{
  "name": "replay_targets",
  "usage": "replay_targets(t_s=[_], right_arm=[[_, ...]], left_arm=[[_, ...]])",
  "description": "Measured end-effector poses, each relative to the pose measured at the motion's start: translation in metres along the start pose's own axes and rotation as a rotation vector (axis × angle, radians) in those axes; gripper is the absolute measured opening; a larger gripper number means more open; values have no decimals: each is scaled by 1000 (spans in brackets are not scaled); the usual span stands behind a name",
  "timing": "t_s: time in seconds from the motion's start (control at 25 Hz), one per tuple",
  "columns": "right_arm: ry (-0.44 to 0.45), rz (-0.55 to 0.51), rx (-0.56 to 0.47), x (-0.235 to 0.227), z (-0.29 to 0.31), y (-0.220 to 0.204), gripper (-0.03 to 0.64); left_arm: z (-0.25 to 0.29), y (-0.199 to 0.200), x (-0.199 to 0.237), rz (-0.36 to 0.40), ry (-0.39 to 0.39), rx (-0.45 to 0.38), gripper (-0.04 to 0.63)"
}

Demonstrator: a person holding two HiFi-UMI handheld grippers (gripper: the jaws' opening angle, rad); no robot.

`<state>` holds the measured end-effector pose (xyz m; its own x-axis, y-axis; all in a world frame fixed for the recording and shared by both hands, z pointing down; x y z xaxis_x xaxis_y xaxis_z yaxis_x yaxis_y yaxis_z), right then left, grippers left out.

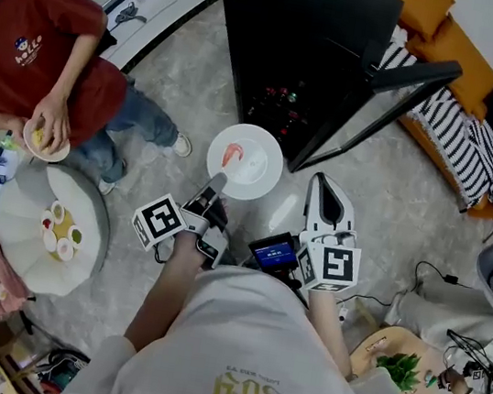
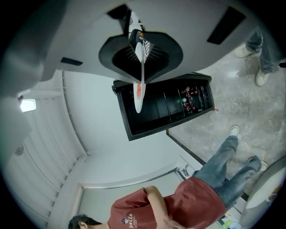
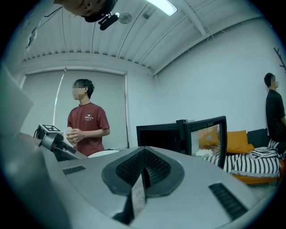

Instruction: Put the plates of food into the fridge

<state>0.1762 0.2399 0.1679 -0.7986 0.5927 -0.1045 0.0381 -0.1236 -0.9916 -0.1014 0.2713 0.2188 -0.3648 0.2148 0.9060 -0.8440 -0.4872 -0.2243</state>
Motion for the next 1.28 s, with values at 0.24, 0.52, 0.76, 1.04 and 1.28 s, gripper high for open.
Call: replay_targets(t_s=[0.24,0.52,0.76,1.04,1.28], right_arm=[[29,-2,0,-12,-8,-3,9],[64,3,9,-29,-14,-12,9],[82,7,24,-29,-13,-11,9],[73,4,36,-27,0,-11,9],[56,-2,38,-27,28,-6,9]], left_arm=[[0,-16,1,-8,16,-32,15],[-1,-30,3,-15,33,-86,15],[-2,-34,3,-26,41,-86,15],[3,-21,2,-29,32,-75,15],[20,10,0,-27,23,-57,15]])
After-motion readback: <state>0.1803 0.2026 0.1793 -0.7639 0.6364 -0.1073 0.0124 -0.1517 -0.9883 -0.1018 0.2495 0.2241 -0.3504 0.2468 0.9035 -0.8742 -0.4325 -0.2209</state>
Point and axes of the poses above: the fingertips, and each gripper's own axes: z forward along the fingers, x to its left, y out of its top, the point moved 10 cm from there along -z, backward along the fingers, and after that the axes turned 8 degrees about y, right-handed, at the moved point
